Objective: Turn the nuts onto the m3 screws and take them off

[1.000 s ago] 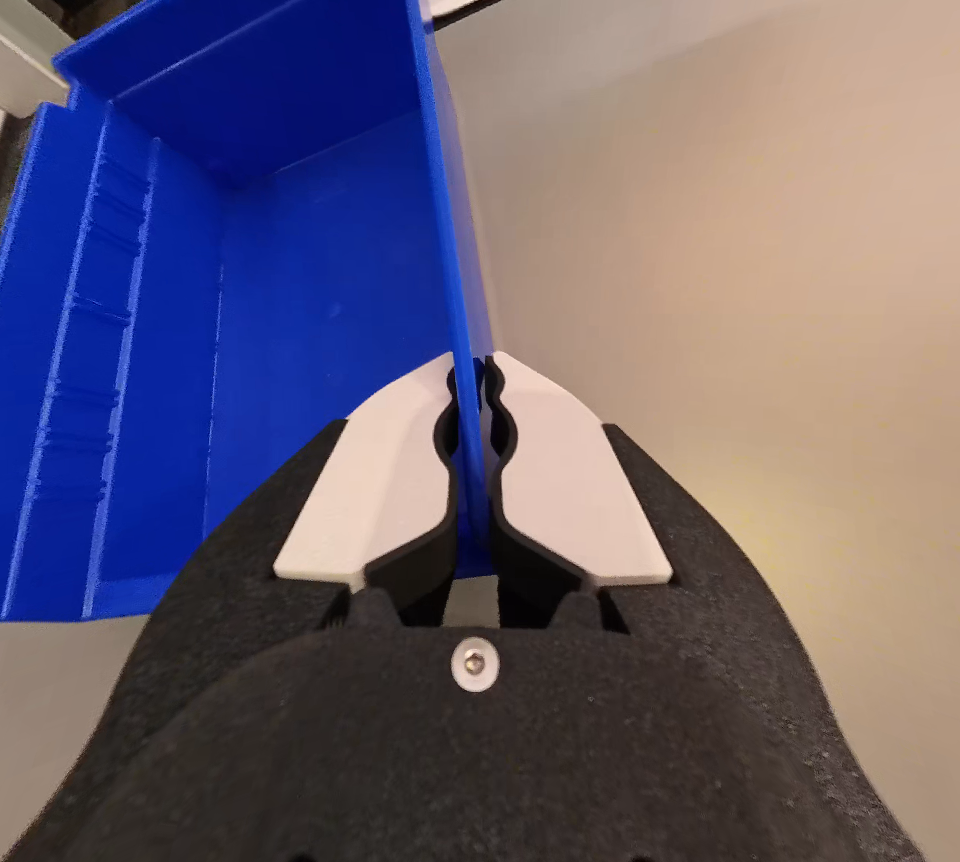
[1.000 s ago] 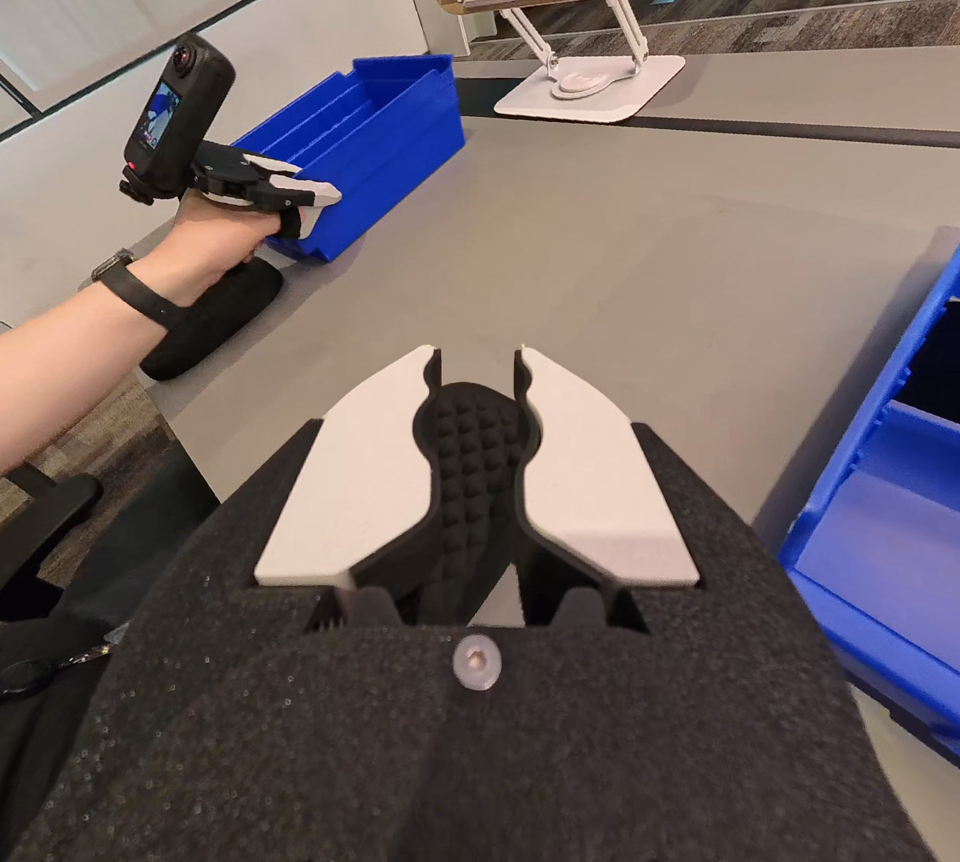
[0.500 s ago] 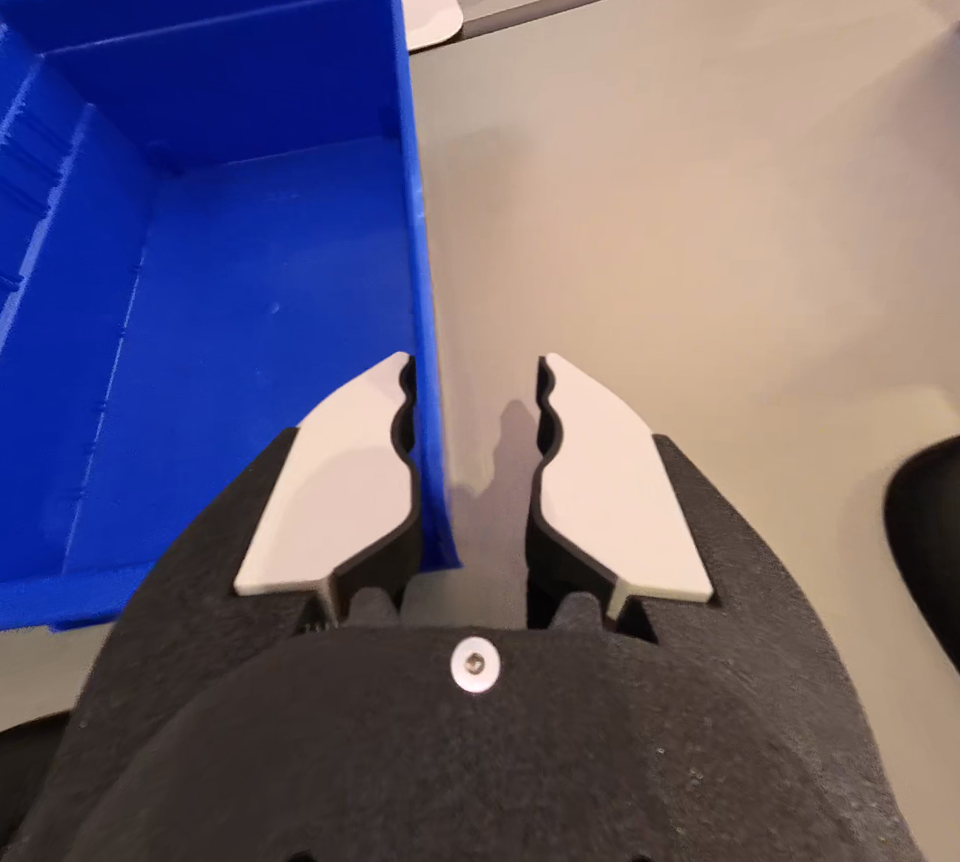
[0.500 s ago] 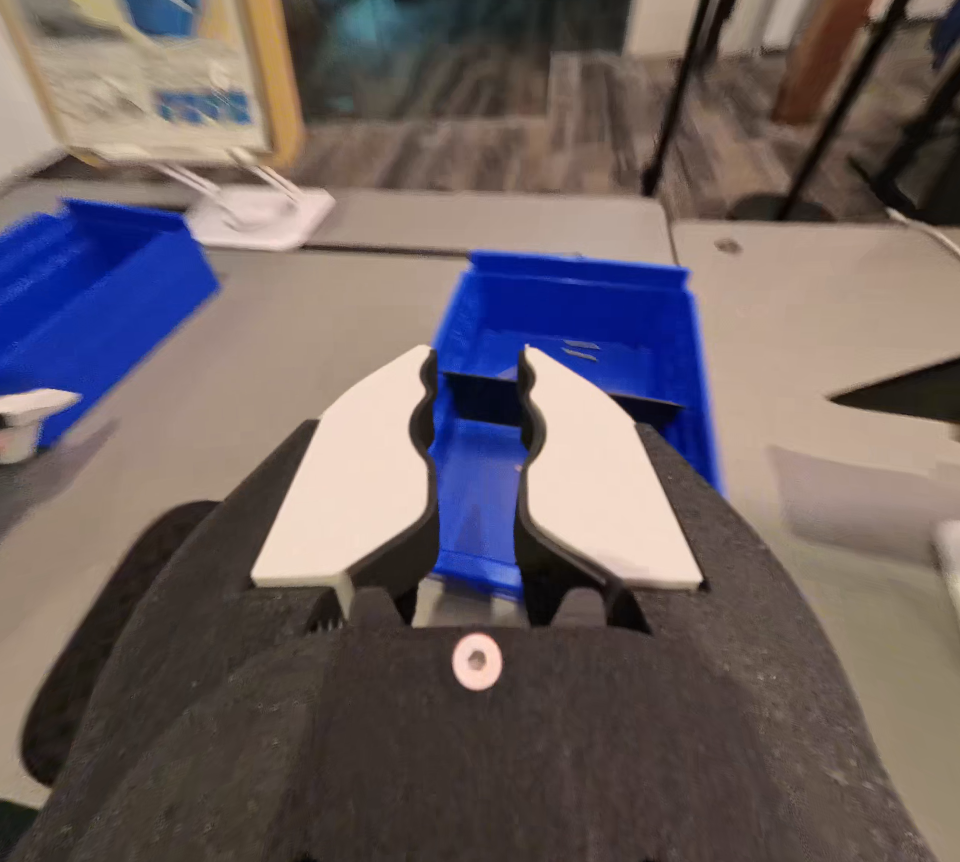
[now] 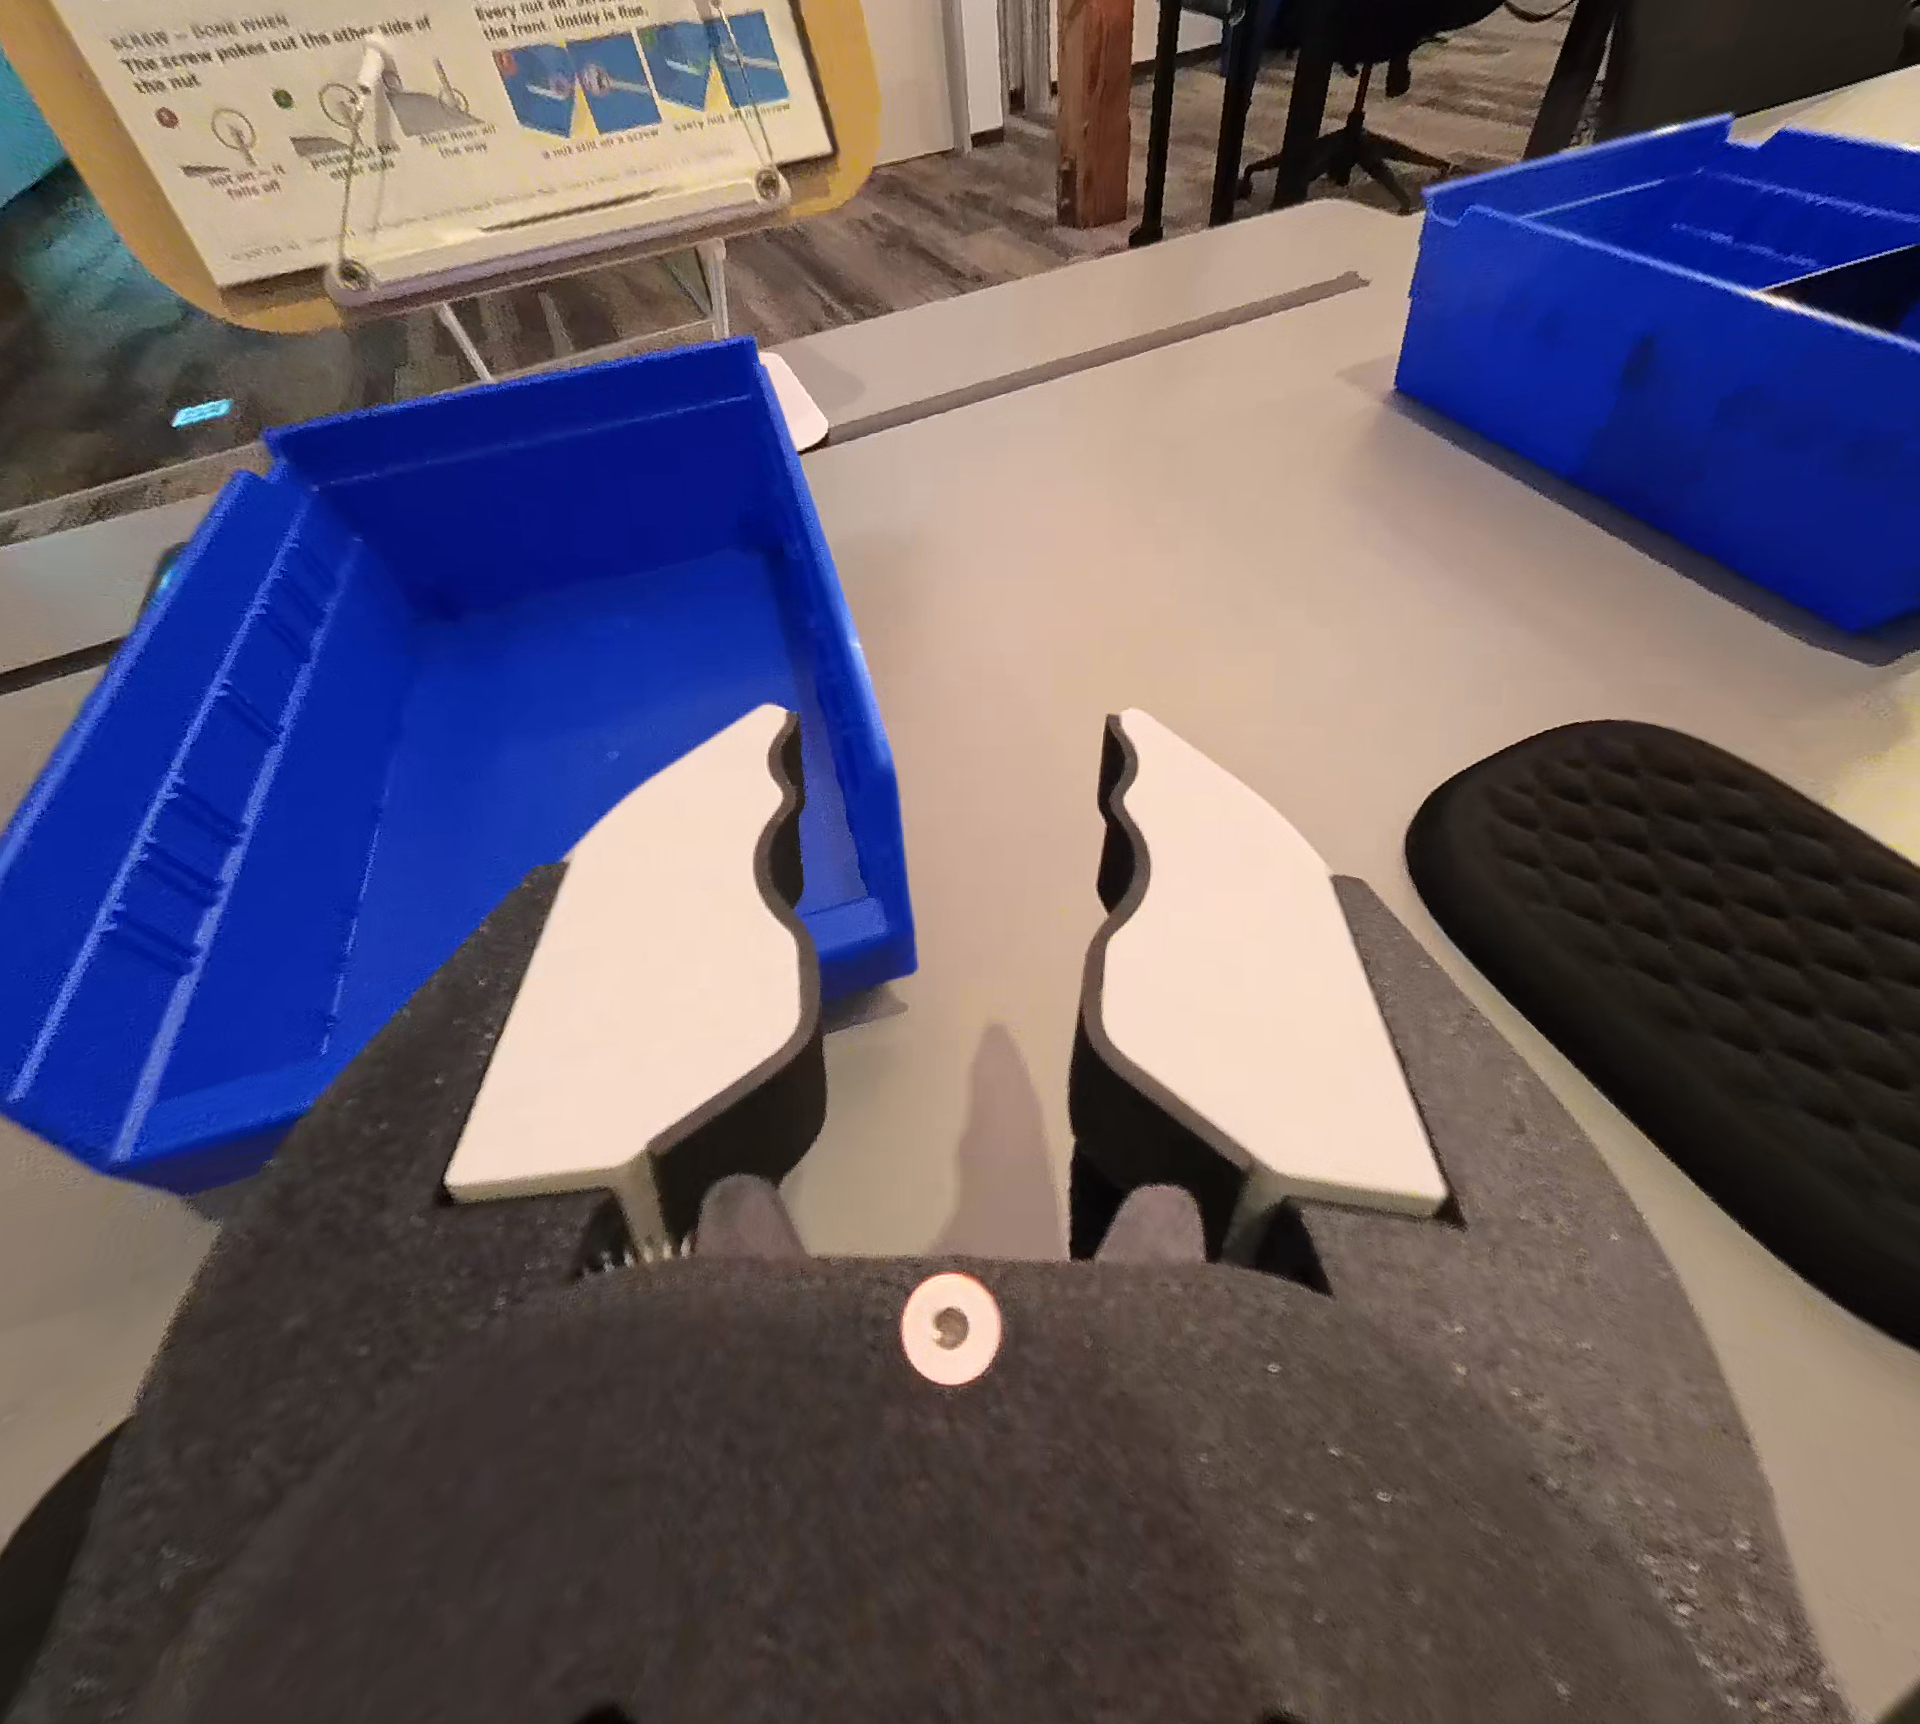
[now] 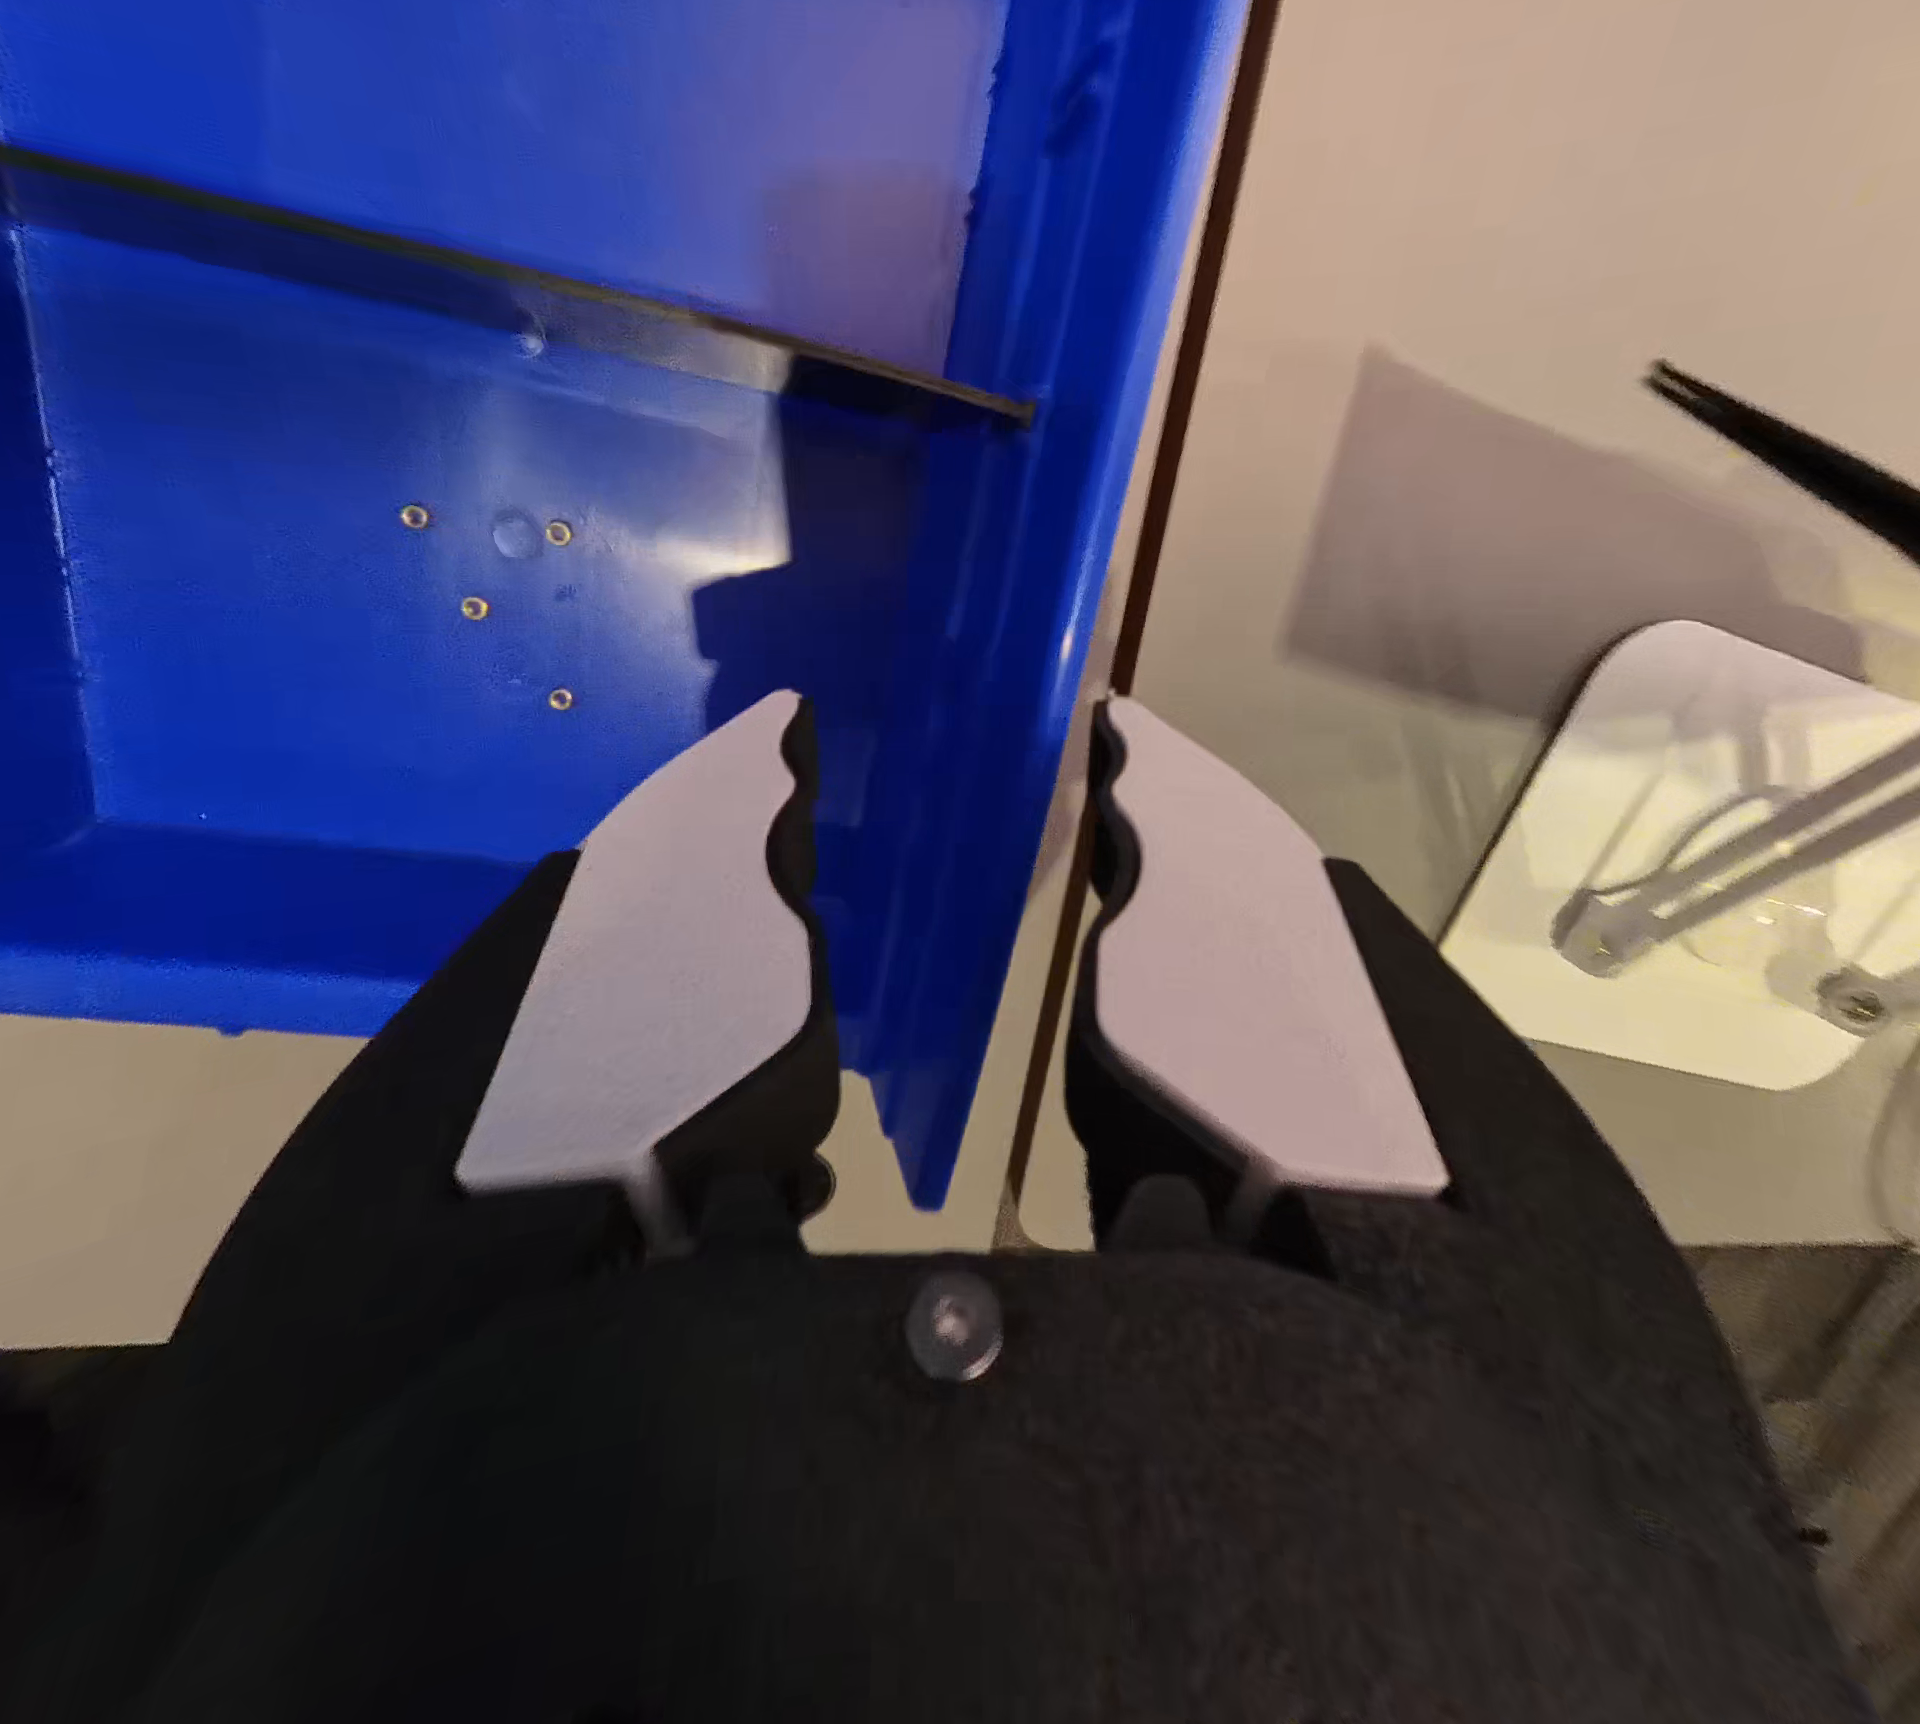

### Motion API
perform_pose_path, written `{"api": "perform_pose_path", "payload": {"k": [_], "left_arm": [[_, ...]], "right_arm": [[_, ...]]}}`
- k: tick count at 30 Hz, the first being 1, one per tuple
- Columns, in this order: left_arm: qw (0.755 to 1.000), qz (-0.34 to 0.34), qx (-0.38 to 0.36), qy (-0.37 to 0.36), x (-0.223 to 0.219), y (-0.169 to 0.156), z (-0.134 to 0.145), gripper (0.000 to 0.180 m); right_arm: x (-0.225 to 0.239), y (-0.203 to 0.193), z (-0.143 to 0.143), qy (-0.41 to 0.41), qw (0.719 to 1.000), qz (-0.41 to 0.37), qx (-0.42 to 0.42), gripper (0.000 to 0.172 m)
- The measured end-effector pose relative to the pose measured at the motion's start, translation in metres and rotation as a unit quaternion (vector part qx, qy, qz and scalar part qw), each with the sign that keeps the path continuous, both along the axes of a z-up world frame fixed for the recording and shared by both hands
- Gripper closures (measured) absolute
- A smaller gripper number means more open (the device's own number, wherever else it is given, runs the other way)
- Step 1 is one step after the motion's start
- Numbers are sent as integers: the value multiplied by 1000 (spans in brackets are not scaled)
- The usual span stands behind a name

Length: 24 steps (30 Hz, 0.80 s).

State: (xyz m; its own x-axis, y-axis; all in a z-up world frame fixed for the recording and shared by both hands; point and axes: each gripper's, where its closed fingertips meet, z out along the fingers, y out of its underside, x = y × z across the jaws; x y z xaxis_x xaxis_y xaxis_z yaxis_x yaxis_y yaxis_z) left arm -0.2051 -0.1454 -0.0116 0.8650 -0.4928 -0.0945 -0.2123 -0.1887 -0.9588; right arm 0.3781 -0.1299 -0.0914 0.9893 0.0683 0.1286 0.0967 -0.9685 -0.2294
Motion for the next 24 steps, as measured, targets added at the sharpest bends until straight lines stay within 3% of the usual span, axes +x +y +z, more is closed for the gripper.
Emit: {"api": "perform_pose_path", "payload": {"k": [8,16,18,24], "left_arm": [[1000,-9,6,-27,-11,-12,15,127],[999,-10,-14,-44,-18,-11,11,128],[999,-6,-14,-48,-22,-11,11,129],[999,19,-6,-49,-44,-11,18,130]], "right_arm": [[10,10,-29,56,998,-24,-26,124],[8,10,-45,90,995,-21,-40,144],[3,11,-47,101,994,-5,-41,157],[-4,9,-47,142,988,-21,-50,166]]}}
